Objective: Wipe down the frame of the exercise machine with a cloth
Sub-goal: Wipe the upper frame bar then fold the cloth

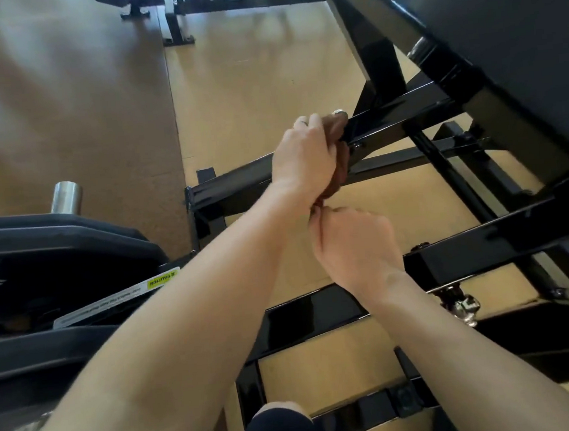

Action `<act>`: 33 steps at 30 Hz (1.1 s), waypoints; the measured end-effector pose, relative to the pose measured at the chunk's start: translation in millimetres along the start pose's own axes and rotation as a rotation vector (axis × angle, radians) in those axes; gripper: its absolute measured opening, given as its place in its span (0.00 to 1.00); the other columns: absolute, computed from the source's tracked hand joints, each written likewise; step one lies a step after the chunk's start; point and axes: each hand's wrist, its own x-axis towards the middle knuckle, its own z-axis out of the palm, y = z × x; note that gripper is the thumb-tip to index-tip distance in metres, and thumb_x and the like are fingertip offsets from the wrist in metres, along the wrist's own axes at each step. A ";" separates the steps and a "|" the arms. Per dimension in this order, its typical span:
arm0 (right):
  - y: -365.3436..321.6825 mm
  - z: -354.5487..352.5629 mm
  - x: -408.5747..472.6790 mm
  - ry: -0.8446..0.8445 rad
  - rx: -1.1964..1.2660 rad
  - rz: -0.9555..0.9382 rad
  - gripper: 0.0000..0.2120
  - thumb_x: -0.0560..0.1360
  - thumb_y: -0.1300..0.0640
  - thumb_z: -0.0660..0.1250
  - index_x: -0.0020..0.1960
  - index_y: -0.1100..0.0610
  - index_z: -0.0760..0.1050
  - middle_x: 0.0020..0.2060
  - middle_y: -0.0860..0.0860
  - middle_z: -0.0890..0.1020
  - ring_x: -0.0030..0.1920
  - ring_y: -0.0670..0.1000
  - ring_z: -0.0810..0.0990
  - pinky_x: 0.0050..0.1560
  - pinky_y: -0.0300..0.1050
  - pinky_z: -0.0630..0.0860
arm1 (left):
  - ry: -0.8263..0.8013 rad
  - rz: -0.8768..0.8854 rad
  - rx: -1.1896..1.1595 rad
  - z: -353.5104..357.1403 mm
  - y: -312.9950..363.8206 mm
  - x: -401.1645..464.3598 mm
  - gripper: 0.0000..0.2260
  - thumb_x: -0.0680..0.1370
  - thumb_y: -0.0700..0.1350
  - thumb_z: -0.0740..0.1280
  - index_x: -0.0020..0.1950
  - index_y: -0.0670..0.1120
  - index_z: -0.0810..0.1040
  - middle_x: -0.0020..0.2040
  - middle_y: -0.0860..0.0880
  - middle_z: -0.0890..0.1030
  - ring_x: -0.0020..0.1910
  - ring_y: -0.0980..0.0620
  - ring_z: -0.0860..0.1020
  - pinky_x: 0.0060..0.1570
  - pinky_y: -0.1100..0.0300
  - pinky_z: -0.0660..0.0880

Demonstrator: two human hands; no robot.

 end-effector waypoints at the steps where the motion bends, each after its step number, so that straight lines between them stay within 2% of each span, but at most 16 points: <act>1: 1.5 0.5 -0.7 -0.017 0.012 0.018 0.21 0.81 0.52 0.49 0.29 0.50 0.56 0.21 0.43 0.53 0.22 0.43 0.45 0.30 0.35 0.44 | 0.008 0.042 0.020 0.0 -0.2 -9.0 0.13 0.83 0.47 0.62 0.64 0.42 0.74 0.59 0.43 0.77 0.57 0.41 0.78 0.53 0.48 0.76; 3: 4.5 1.8 -2.4 -0.046 0.069 0.067 0.24 0.81 0.54 0.53 0.27 0.50 0.54 0.20 0.42 0.53 0.21 0.42 0.47 0.29 0.35 0.46 | 0.024 0.062 0.084 -6.2 -22.4 -27.0 0.11 0.83 0.46 0.62 0.62 0.42 0.73 0.58 0.43 0.78 0.54 0.41 0.78 0.52 0.47 0.77; 4: 5.0 3.2 -3.3 -0.057 0.089 0.085 0.25 0.82 0.54 0.54 0.27 0.50 0.57 0.20 0.42 0.55 0.21 0.41 0.49 0.29 0.35 0.47 | 0.029 0.015 0.086 -12.4 -41.1 -33.5 0.10 0.83 0.46 0.62 0.61 0.42 0.73 0.57 0.43 0.78 0.54 0.41 0.79 0.51 0.46 0.77; 8: -0.1 5.6 -5.9 -0.092 0.083 0.072 0.25 0.84 0.51 0.51 0.28 0.51 0.65 0.21 0.45 0.66 0.21 0.41 0.54 0.28 0.36 0.48 | 0.016 -0.326 0.071 -50.0 -126.1 -54.3 0.13 0.83 0.49 0.62 0.61 0.42 0.75 0.57 0.39 0.79 0.52 0.38 0.78 0.49 0.48 0.75; 10: -0.4 5.4 -5.4 -0.101 0.081 0.065 0.24 0.84 0.51 0.52 0.29 0.51 0.65 0.22 0.45 0.65 0.20 0.43 0.56 0.28 0.35 0.48 | -0.015 -0.400 0.117 -59.1 -146.9 -56.8 0.15 0.83 0.50 0.62 0.64 0.41 0.74 0.58 0.38 0.79 0.53 0.37 0.78 0.51 0.47 0.76; 13: -1.9 5.3 -5.3 -0.087 0.077 0.065 0.25 0.84 0.52 0.53 0.29 0.51 0.64 0.20 0.43 0.60 0.20 0.44 0.55 0.27 0.35 0.48 | -0.056 -0.470 0.141 -52.9 -138.2 -36.7 0.15 0.83 0.49 0.62 0.63 0.40 0.74 0.59 0.37 0.79 0.56 0.36 0.78 0.52 0.48 0.73; 16: -3.5 6.7 -3.8 -0.096 0.070 0.064 0.24 0.83 0.54 0.57 0.28 0.51 0.62 0.20 0.43 0.57 0.19 0.45 0.53 0.28 0.35 0.46 | -0.112 -0.366 0.064 -34.7 -94.7 0.1 0.15 0.82 0.49 0.63 0.64 0.42 0.76 0.61 0.39 0.80 0.60 0.37 0.78 0.53 0.51 0.72; 19: -1.3 6.0 -1.9 -0.142 0.053 0.037 0.24 0.73 0.61 0.73 0.28 0.53 0.60 0.18 0.46 0.58 0.17 0.49 0.52 0.30 0.33 0.46 | -0.115 -0.187 -0.018 -12.7 -31.9 30.7 0.11 0.82 0.50 0.63 0.61 0.46 0.77 0.54 0.44 0.79 0.53 0.42 0.78 0.46 0.55 0.67; 21: -0.9 5.0 -0.5 -0.134 0.044 0.025 0.25 0.69 0.64 0.75 0.28 0.54 0.59 0.17 0.48 0.55 0.19 0.46 0.46 0.30 0.33 0.46 | -0.096 -0.083 -0.065 -1.8 1.3 37.7 0.09 0.82 0.50 0.61 0.57 0.48 0.77 0.49 0.48 0.75 0.47 0.45 0.75 0.44 0.55 0.67; 24: -0.5 4.8 0.3 -0.119 0.055 0.018 0.25 0.70 0.64 0.75 0.27 0.55 0.59 0.17 0.49 0.58 0.19 0.45 0.46 0.30 0.33 0.48 | -0.109 -0.012 -0.091 -1.7 8.5 32.6 0.11 0.83 0.49 0.61 0.59 0.46 0.77 0.51 0.48 0.76 0.49 0.45 0.77 0.45 0.54 0.69; 26: 0.1 5.0 -0.5 -0.114 0.071 0.021 0.25 0.70 0.64 0.75 0.27 0.54 0.60 0.17 0.49 0.60 0.16 0.48 0.51 0.31 0.32 0.48 | -0.131 -0.069 -0.030 -13.0 -14.2 27.6 0.11 0.83 0.49 0.61 0.60 0.45 0.77 0.55 0.45 0.79 0.52 0.42 0.79 0.47 0.53 0.73; 28: 0.2 6.1 -1.1 -0.096 0.089 0.051 0.25 0.74 0.61 0.72 0.27 0.53 0.60 0.18 0.47 0.61 0.18 0.52 0.55 0.31 0.33 0.45 | -0.142 -0.217 0.068 -28.4 -55.4 21.5 0.12 0.82 0.50 0.61 0.60 0.44 0.77 0.57 0.40 0.80 0.55 0.39 0.79 0.49 0.52 0.74; 30: -1.3 7.5 -2.0 -0.075 0.081 0.055 0.24 0.79 0.58 0.67 0.27 0.53 0.61 0.20 0.46 0.61 0.19 0.51 0.57 0.31 0.36 0.44 | -0.157 -0.371 0.140 -44.7 -97.5 8.7 0.13 0.82 0.49 0.62 0.61 0.43 0.77 0.58 0.38 0.80 0.55 0.37 0.79 0.51 0.51 0.75; 33: -3.9 6.8 -1.7 -0.071 0.050 0.051 0.24 0.80 0.57 0.66 0.28 0.53 0.62 0.20 0.47 0.61 0.20 0.52 0.58 0.30 0.38 0.49 | -0.154 -0.414 0.153 -48.6 -111.4 4.4 0.14 0.83 0.49 0.62 0.62 0.43 0.77 0.58 0.37 0.80 0.55 0.36 0.79 0.51 0.50 0.75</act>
